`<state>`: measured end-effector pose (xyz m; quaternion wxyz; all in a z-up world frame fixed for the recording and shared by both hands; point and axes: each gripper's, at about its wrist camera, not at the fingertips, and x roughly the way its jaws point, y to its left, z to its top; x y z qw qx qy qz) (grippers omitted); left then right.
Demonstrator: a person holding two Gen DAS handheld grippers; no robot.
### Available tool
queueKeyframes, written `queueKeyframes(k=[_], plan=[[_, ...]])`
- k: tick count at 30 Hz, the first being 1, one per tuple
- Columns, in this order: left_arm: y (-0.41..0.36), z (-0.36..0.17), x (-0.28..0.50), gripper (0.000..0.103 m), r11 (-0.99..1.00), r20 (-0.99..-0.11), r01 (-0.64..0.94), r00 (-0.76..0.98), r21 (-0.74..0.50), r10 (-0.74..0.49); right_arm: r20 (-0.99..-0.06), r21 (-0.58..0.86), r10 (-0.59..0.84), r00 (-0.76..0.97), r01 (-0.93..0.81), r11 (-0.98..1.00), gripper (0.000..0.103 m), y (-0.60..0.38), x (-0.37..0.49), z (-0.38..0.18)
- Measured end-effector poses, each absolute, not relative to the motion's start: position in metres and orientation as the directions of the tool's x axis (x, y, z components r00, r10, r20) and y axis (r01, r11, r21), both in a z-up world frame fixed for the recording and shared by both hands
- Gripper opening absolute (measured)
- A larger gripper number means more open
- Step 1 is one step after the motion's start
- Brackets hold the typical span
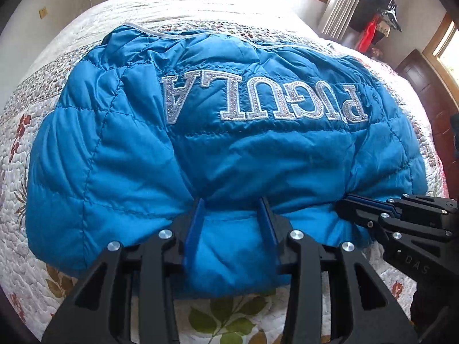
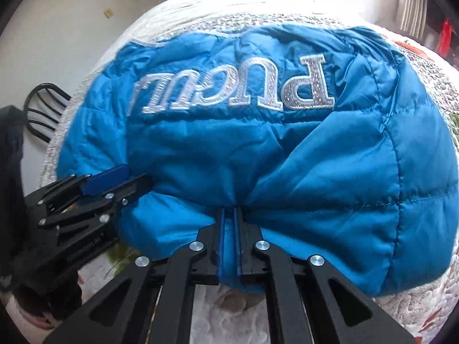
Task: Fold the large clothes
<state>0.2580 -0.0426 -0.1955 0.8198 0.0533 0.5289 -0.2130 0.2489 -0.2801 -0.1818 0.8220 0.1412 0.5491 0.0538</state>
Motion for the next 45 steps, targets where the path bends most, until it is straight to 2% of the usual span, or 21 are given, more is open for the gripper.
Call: queueKeyframes(k=[2,3,4,5,6,7,10,12,16,20,28,31,36,38,39,40,41,42,43,45], plan=[[-0.026,-0.177,0.26,0.042,0.915,-0.877,0.375,0.375,-0.152,-0.299,-0.852,0.301,0.24,0.465,0.06,0.952,0.026,-0.296,0.236,-0.154],[-0.012,-0.164,0.26,0.051,0.921,-0.863,0.353,0.402,-0.162,-0.306,-0.834,0.314,0.24,0.498,0.071,0.947,0.042,-0.307,0.231,-0.141],[0.001,-0.153,0.261,0.061,0.925,-0.85,0.339,0.425,-0.17,-0.312,-0.813,0.334,0.239,0.531,0.089,0.938,0.053,-0.321,0.225,-0.129],[0.017,-0.143,0.262,0.067,0.932,-0.837,0.319,0.453,-0.169,-0.307,-0.794,0.356,0.239,0.559,0.109,0.928,0.056,-0.338,0.219,-0.118],[0.031,-0.136,0.264,0.078,0.942,-0.832,0.293,0.473,-0.161,-0.289,-0.782,0.379,0.239,0.576,0.133,0.916,0.063,-0.355,0.216,-0.112],[0.049,-0.129,0.268,0.081,0.954,-0.828,0.257,0.493,-0.153,-0.266,-0.772,0.401,0.24,0.588,0.158,0.902,0.071,-0.372,0.213,-0.108],[0.093,-0.123,0.284,0.083,0.969,-0.835,0.184,0.497,-0.163,-0.235,-0.78,0.424,0.206,0.591,0.258,0.868,0.072,-0.422,0.213,-0.113],[0.121,-0.133,0.299,0.083,0.969,-0.852,0.132,0.464,-0.207,-0.245,-0.782,0.465,0.236,0.576,0.29,0.836,0.073,-0.449,0.216,-0.128],[0.156,-0.155,0.319,0.083,0.916,-0.83,0.08,0.399,-0.392,-0.39,-0.788,0.532,0.3,0.537,0.351,0.77,0.073,-0.487,0.216,-0.163],[0.158,-0.174,0.331,0.083,0.845,-0.779,0.102,0.342,-0.525,-0.525,-0.719,0.656,0.419,0.555,0.342,0.673,0.076,-0.5,0.219,-0.189],[0.132,-0.213,0.363,0.084,0.808,-0.77,0.109,0.255,-0.578,-0.585,-0.615,0.779,0.553,0.562,0.329,0.533,0.082,-0.511,0.237,-0.219],[0.119,-0.217,0.369,0.087,0.795,-0.76,0.131,0.235,-0.592,-0.605,-0.62,0.777,0.56,0.549,0.332,0.535,0.084,-0.51,0.249,-0.228],[0.087,-0.222,0.38,0.092,0.835,-0.811,0.176,0.204,-0.521,-0.548,-0.665,0.738,0.547,0.509,0.335,0.586,0.085,-0.5,0.274,-0.238],[0.082,-0.223,0.386,0.092,0.85,-0.829,0.158,0.191,-0.503,-0.526,-0.685,0.717,0.529,0.5,0.335,0.612,0.081,-0.496,0.281,-0.234],[0.079,-0.222,0.388,0.085,0.858,-0.837,0.147,0.192,-0.491,-0.512,-0.695,0.708,0.526,0.49,0.336,0.621,0.067,-0.493,0.283,-0.233],[0.076,-0.22,0.387,0.07,0.867,-0.845,0.146,0.196,-0.477,-0.498,-0.69,0.715,0.541,0.481,0.334,0.614,0.055,-0.49,0.284,-0.233],[0.073,-0.215,0.386,0.062,0.868,-0.844,0.153,0.205,-0.472,-0.495,-0.678,0.728,0.554,0.483,0.336,0.598,0.042,-0.489,0.283,-0.231],[0.072,-0.209,0.385,0.047,0.872,-0.845,0.155,0.217,-0.464,-0.488,-0.673,0.733,0.557,0.487,0.332,0.594,0.032,-0.487,0.281,-0.226],[0.07,-0.202,0.382,0.036,0.877,-0.847,0.162,0.23,-0.452,-0.479,-0.664,0.739,0.56,0.496,0.322,0.592,0.026,-0.485,0.278,-0.219],[0.066,-0.184,0.377,0.024,0.881,-0.841,0.17,0.263,-0.442,-0.473,-0.637,0.757,0.565,0.524,0.288,0.587,0.02,-0.481,0.27,-0.202]])
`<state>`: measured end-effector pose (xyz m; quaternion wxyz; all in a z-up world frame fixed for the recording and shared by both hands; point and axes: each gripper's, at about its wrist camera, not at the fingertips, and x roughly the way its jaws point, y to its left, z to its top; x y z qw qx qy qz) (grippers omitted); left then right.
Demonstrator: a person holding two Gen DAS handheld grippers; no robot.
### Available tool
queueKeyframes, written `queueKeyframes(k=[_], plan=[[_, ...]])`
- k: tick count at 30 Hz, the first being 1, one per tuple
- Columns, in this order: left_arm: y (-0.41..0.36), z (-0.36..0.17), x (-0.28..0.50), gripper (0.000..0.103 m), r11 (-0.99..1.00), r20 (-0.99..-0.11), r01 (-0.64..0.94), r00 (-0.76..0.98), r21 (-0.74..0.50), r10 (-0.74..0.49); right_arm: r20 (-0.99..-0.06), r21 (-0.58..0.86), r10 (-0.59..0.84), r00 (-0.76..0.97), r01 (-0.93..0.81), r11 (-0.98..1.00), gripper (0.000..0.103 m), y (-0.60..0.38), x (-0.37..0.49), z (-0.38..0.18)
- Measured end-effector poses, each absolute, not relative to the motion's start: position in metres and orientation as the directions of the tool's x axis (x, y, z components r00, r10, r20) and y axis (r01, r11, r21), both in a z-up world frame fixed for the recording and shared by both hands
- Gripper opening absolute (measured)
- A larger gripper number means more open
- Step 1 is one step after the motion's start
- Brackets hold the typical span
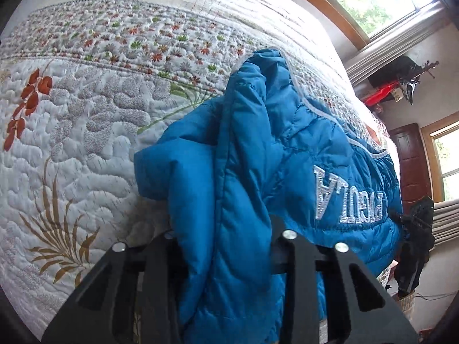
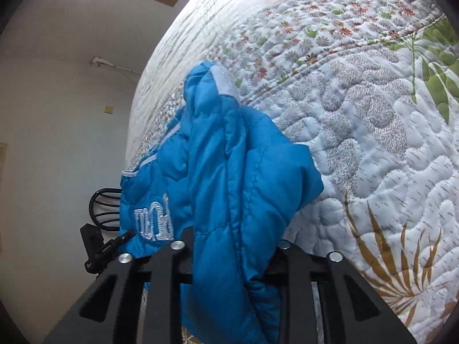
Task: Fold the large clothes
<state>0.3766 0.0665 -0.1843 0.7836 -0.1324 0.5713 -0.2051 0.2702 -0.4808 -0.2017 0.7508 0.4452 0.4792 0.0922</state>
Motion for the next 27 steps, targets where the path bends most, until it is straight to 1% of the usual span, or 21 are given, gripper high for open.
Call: queueKeyframes(k=[1,4,7,11,15,18,21,25,27], plan=[[0.066,-0.174,0.372,0.02,0.877,-0.831,0.179,0.283,-0.446,-0.48,-0.628,0.76,0.565,0.535,0.266,0.593,0.019,-0.477,0.265,-0.19],[0.066,-0.142,0.354,0.016,0.864,-0.796,0.211,0.338,-0.456,-0.503,-0.624,0.746,0.558,0.547,0.207,0.633,0.017,-0.459,0.249,-0.154],[0.071,-0.111,0.33,0.015,0.857,-0.767,0.242,0.382,-0.456,-0.516,-0.628,0.718,0.545,0.556,0.142,0.682,0.017,-0.437,0.227,-0.117],[0.102,-0.076,0.283,0.015,0.847,-0.733,0.27,0.423,-0.458,-0.532,-0.609,0.707,0.556,0.566,0.07,0.704,0.017,-0.416,0.185,-0.076],[0.138,-0.047,0.226,0.015,0.857,-0.718,0.286,0.467,-0.429,-0.516,-0.594,0.697,0.571,0.567,0.008,0.717,0.017,-0.388,0.145,-0.052],[0.163,-0.038,0.188,0.015,0.865,-0.716,0.276,0.486,-0.419,-0.501,-0.583,0.704,0.587,0.562,-0.01,0.71,0.017,-0.368,0.118,-0.05],[0.181,-0.043,0.16,0.015,0.877,-0.728,0.256,0.489,-0.407,-0.48,-0.588,0.712,0.597,0.546,-0.002,0.703,0.017,-0.35,0.099,-0.062],[0.197,-0.081,0.141,0.015,0.89,-0.772,0.209,0.445,-0.404,-0.455,-0.626,0.719,0.602,0.497,0.067,0.692,0.017,-0.336,0.084,-0.099],[0.2,-0.109,0.138,0.015,0.899,-0.799,0.183,0.411,-0.399,-0.438,-0.666,0.699,0.584,0.465,0.114,0.706,0.017,-0.331,0.078,-0.124]])
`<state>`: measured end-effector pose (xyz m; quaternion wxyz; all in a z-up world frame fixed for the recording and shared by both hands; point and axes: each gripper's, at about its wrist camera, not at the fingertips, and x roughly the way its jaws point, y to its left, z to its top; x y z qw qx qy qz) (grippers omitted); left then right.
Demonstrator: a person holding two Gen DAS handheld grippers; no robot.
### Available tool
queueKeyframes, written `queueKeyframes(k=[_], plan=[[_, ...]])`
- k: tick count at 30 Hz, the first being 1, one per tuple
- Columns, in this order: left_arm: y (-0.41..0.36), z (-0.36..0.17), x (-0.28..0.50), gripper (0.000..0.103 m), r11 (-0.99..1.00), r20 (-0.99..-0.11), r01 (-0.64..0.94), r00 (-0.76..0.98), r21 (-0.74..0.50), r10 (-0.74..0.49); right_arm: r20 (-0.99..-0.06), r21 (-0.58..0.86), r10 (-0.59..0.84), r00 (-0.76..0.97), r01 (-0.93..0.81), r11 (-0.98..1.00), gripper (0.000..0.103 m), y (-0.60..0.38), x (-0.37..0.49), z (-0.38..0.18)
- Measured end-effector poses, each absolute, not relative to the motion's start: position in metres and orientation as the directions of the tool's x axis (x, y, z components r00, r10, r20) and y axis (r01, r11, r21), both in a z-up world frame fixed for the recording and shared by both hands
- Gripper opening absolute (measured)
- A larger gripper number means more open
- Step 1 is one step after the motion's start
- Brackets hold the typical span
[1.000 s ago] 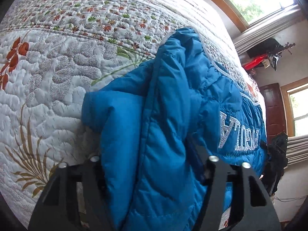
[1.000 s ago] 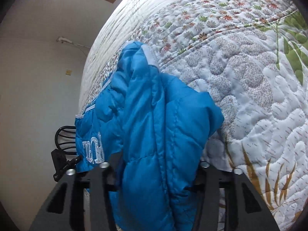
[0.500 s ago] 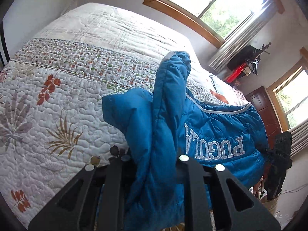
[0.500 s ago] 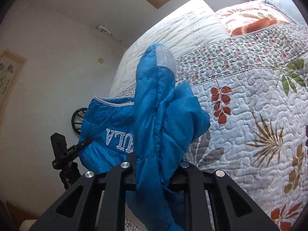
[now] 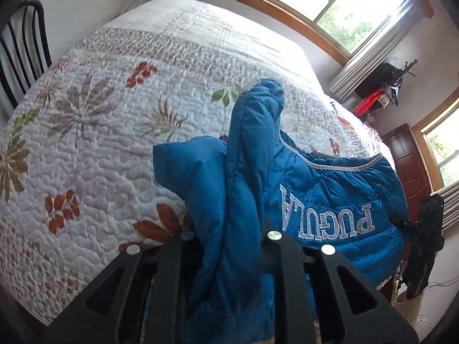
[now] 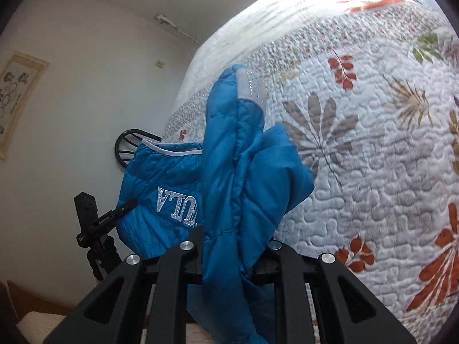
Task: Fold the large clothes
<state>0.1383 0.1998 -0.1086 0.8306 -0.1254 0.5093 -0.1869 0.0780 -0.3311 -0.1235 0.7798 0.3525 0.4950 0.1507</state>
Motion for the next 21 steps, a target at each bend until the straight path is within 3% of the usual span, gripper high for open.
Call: queueKeyframes(k=[5,7,9,14,18,21], plan=[[0.21,-0.18,0.136,0.02,0.929,-0.852,0.144,0.371,-0.34,-0.369,-0.78,0.599,0.486,0.394,0.246,0.762,0.018,-0.338,0.069,-0.187],[0.218,-0.205,0.137,0.034,0.925,-0.855,0.12,0.353,-0.361,-0.38,-0.802,0.587,0.482,0.354,0.312,0.747,0.024,-0.343,0.066,-0.218],[0.22,-0.219,0.136,0.041,0.921,-0.847,0.114,0.364,-0.372,-0.388,-0.793,0.597,0.486,0.367,0.313,0.739,0.027,-0.342,0.065,-0.234],[0.211,-0.219,0.137,0.046,0.94,-0.865,0.123,0.37,-0.317,-0.34,-0.824,0.546,0.434,0.363,0.306,0.78,0.029,-0.336,0.062,-0.227],[0.218,-0.206,0.14,0.052,0.94,-0.878,0.116,0.335,-0.321,-0.341,-0.849,0.503,0.394,0.354,0.311,0.806,0.042,-0.339,0.055,-0.21],[0.24,-0.189,0.139,0.063,0.94,-0.873,0.081,0.352,-0.331,-0.338,-0.865,0.461,0.338,0.37,0.324,0.826,0.051,-0.349,0.043,-0.187]])
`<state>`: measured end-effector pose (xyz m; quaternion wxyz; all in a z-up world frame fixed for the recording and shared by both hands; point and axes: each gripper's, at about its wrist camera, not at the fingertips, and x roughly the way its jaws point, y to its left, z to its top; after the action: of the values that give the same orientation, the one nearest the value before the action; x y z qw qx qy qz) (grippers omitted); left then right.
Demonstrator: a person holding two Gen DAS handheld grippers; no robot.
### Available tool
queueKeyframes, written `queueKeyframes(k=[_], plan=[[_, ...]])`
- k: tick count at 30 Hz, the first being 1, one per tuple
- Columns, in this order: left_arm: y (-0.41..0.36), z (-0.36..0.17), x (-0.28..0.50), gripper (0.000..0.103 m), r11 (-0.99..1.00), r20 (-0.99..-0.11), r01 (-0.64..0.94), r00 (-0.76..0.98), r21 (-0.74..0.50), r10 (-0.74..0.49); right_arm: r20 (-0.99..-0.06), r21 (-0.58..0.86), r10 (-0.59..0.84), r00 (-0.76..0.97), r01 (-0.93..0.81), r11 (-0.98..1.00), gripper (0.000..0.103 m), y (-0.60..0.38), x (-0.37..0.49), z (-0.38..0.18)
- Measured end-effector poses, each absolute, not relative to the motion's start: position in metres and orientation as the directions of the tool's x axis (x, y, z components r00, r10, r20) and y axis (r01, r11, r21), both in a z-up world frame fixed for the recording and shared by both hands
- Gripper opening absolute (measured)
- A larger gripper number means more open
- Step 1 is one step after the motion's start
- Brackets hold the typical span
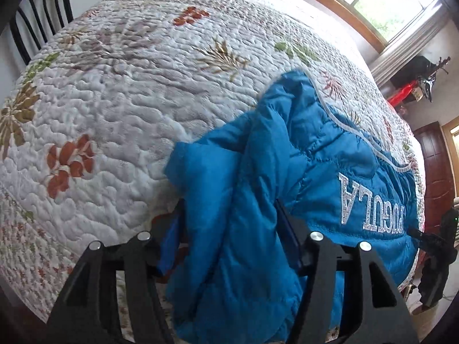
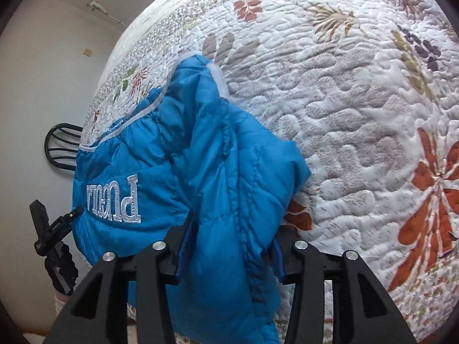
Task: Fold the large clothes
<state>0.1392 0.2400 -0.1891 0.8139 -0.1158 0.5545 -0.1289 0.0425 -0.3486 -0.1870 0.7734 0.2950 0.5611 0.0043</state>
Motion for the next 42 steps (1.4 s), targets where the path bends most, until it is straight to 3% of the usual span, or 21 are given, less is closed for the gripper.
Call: queueKeyframes(k=[3,6,15,17,19,22,24,33,37,42], plan=[[0.26,-0.168,0.142,0.066,0.931,-0.847,0.068,0.395,-0.359,-0.355,-0.858,0.444,0.3,0.417,0.308,0.841,0.054,-0.358,0.039,-0.163],[0.256,-0.152,0.157,0.067,0.937,-0.838,0.104,0.423,-0.333,-0.345,-0.849,0.413,0.275,0.451,0.244,0.877,0.065,-0.353,0.059,-0.141],[0.173,-0.173,0.225,0.068,0.925,-0.876,0.248,0.322,-0.287,-0.358,-0.896,0.347,0.273,0.351,0.169,0.922,0.066,-0.322,0.166,-0.17],[0.161,-0.179,0.232,0.063,0.924,-0.885,0.267,0.305,-0.274,-0.351,-0.912,0.303,0.239,0.334,0.155,0.94,0.055,-0.319,0.176,-0.177],[0.15,-0.182,0.236,0.04,0.934,-0.898,0.279,0.313,-0.223,-0.308,-0.914,0.298,0.233,0.332,0.161,0.941,0.031,-0.321,0.181,-0.177],[0.144,-0.182,0.241,0.027,0.941,-0.9,0.284,0.335,-0.186,-0.279,-0.9,0.341,0.258,0.352,0.198,0.919,0.018,-0.335,0.185,-0.175],[0.144,-0.185,0.249,0.025,0.945,-0.901,0.27,0.336,-0.185,-0.273,-0.901,0.35,0.261,0.346,0.227,0.909,0.016,-0.342,0.189,-0.181],[0.145,-0.218,0.264,0.032,0.956,-0.915,0.233,0.316,-0.181,-0.25,-0.923,0.323,0.239,0.302,0.268,0.908,0.02,-0.344,0.196,-0.212],[0.157,-0.201,0.262,0.043,0.962,-0.914,0.177,0.318,-0.205,-0.254,-0.915,0.317,0.218,0.34,0.27,0.909,0.031,-0.348,0.179,-0.188],[0.184,-0.16,0.233,0.053,0.98,-0.897,0.111,0.397,-0.164,-0.195,-0.904,0.247,0.159,0.398,0.181,0.952,0.03,-0.34,0.131,-0.136]])
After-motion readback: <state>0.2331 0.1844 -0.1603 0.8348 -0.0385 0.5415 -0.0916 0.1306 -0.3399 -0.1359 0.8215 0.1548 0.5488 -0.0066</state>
